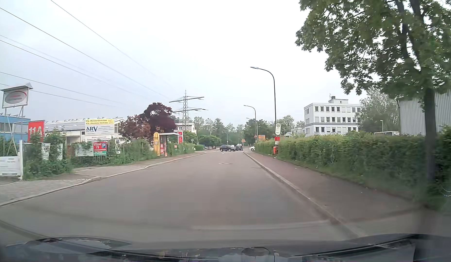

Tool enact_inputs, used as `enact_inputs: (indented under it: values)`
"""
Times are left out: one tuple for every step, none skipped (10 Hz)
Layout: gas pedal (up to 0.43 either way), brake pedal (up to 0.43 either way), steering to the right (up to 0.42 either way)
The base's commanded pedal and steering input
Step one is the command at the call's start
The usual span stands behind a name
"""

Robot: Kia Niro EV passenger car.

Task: Follow the waypoints while adhering to traffic rules and regulations

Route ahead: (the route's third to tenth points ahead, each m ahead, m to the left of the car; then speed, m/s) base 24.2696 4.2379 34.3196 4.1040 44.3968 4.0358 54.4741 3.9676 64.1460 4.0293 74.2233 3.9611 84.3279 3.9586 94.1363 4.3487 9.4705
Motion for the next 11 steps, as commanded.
enact_inputs:
  values:
    - [0.067, 0.000, 0.000]
    - [0.067, 0.000, 0.000]
    - [0.067, 0.000, 0.000]
    - [0.067, 0.000, 0.000]
    - [0.067, 0.000, 0.000]
    - [0.067, 0.000, 0.000]
    - [0.067, 0.000, 0.000]
    - [0.079, 0.000, 0.000]
    - [0.079, 0.000, 0.000]
    - [0.079, 0.000, 0.000]
    - [0.087, 0.000, 0.000]
